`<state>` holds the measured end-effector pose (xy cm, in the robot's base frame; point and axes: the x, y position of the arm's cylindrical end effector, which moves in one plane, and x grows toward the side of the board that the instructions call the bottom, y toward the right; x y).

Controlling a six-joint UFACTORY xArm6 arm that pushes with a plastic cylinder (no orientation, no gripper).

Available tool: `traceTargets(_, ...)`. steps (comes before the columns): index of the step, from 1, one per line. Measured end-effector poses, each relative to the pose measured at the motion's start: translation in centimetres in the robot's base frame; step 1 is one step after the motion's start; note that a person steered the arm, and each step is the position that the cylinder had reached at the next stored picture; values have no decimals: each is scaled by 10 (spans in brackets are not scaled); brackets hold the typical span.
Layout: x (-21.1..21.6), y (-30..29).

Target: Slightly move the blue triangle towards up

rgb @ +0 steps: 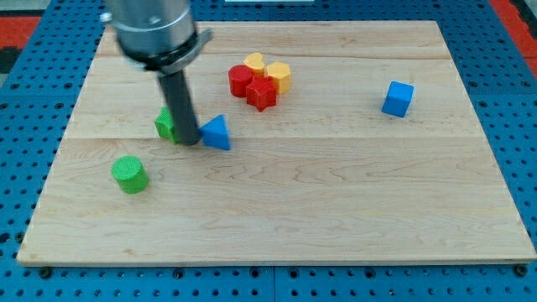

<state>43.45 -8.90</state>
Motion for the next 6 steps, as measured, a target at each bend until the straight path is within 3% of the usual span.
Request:
traceTargets(1, -24, 100)
traceTargets(2, -23, 162)
traceTargets(3, 3, 98)
traceTargets(4, 34, 154)
traceTargets(6, -19, 266)
